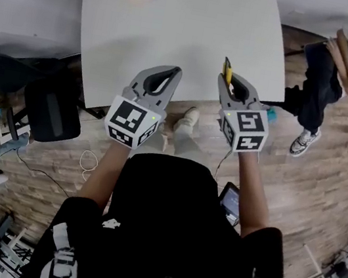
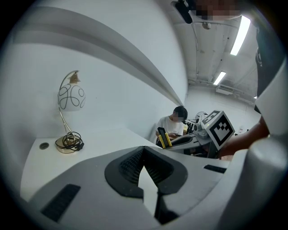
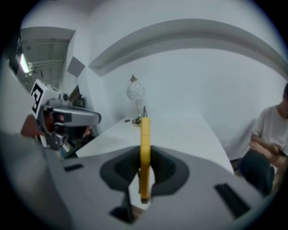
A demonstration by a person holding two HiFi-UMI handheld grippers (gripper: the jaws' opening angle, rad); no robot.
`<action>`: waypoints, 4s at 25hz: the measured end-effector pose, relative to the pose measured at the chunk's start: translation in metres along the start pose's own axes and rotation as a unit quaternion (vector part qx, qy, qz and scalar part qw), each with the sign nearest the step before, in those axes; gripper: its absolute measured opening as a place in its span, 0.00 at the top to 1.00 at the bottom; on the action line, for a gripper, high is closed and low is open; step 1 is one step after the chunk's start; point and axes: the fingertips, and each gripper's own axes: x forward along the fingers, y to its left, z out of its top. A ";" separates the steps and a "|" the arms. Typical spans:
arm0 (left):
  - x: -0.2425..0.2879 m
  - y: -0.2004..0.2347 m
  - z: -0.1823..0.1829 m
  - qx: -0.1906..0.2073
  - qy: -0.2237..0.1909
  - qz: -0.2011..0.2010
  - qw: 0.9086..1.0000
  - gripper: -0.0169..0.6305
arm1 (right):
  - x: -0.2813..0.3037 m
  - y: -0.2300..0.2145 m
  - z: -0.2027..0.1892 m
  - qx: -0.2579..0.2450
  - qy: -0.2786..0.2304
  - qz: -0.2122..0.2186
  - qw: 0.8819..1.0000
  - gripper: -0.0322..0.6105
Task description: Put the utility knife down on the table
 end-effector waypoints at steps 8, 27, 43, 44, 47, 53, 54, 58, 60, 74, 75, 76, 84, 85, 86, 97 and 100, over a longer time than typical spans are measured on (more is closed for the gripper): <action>-0.003 0.014 -0.021 -0.023 0.019 0.011 1.000 0.95 | 0.033 0.010 -0.028 -0.042 0.070 0.033 0.996 0.83; 0.002 0.021 -0.051 -0.062 0.037 0.018 0.997 0.95 | 0.094 -0.007 -0.076 -0.200 0.193 0.052 0.959 0.83; 0.002 0.017 -0.064 -0.068 0.047 0.019 0.996 0.95 | 0.114 -0.030 -0.088 -0.310 0.232 0.020 0.922 0.83; 0.002 0.016 -0.065 -0.068 0.049 0.019 0.996 0.95 | 0.115 -0.031 -0.089 -0.310 0.234 0.020 0.921 0.83; 0.001 0.015 -0.067 -0.070 0.051 0.019 0.996 0.95 | 0.116 -0.031 -0.094 -0.312 0.239 0.020 0.920 0.83; 0.000 0.019 -0.071 -0.074 0.051 0.024 0.996 0.95 | 0.122 -0.032 -0.103 -0.333 0.243 0.013 0.911 0.83; 0.000 0.019 -0.072 -0.076 0.052 0.025 0.995 0.95 | 0.123 -0.032 -0.104 -0.334 0.244 0.013 0.910 0.83; -0.002 0.020 -0.078 -0.078 0.057 0.026 0.995 0.95 | 0.125 -0.033 -0.109 -0.337 0.249 0.013 0.908 0.83; -0.002 0.019 -0.079 -0.079 0.060 0.026 0.995 0.95 | 0.125 -0.033 -0.111 -0.337 0.252 0.014 0.907 0.83; -0.004 0.018 -0.083 -0.081 0.067 0.023 0.994 0.95 | 0.126 -0.031 -0.125 -0.341 0.277 0.015 0.898 0.82; -0.005 0.019 -0.083 -0.082 0.067 0.024 0.994 0.95 | 0.126 -0.031 -0.125 -0.338 0.278 0.016 0.899 0.82; -0.004 0.019 -0.083 -0.083 0.067 0.024 0.994 0.95 | 0.126 -0.032 -0.125 -0.334 0.279 0.016 0.900 0.82; -0.005 0.022 -0.077 -0.082 0.064 0.022 0.994 0.95 | 0.125 -0.027 -0.123 -0.317 0.281 0.031 0.906 0.82; -0.006 0.022 -0.076 -0.081 0.064 0.022 0.994 0.95 | 0.124 -0.026 -0.123 -0.316 0.282 0.033 0.905 0.81; -0.006 0.022 -0.074 -0.080 0.064 0.022 0.995 0.95 | 0.123 -0.026 -0.123 -0.316 0.282 0.034 0.905 0.80; -0.006 0.022 -0.057 -0.063 0.054 0.017 0.996 0.95 | 0.112 -0.023 -0.109 -0.295 0.273 0.033 0.915 0.77; -0.009 0.024 -0.051 -0.058 0.050 0.018 0.997 0.95 | 0.108 -0.023 -0.096 -0.289 0.262 0.024 0.921 0.78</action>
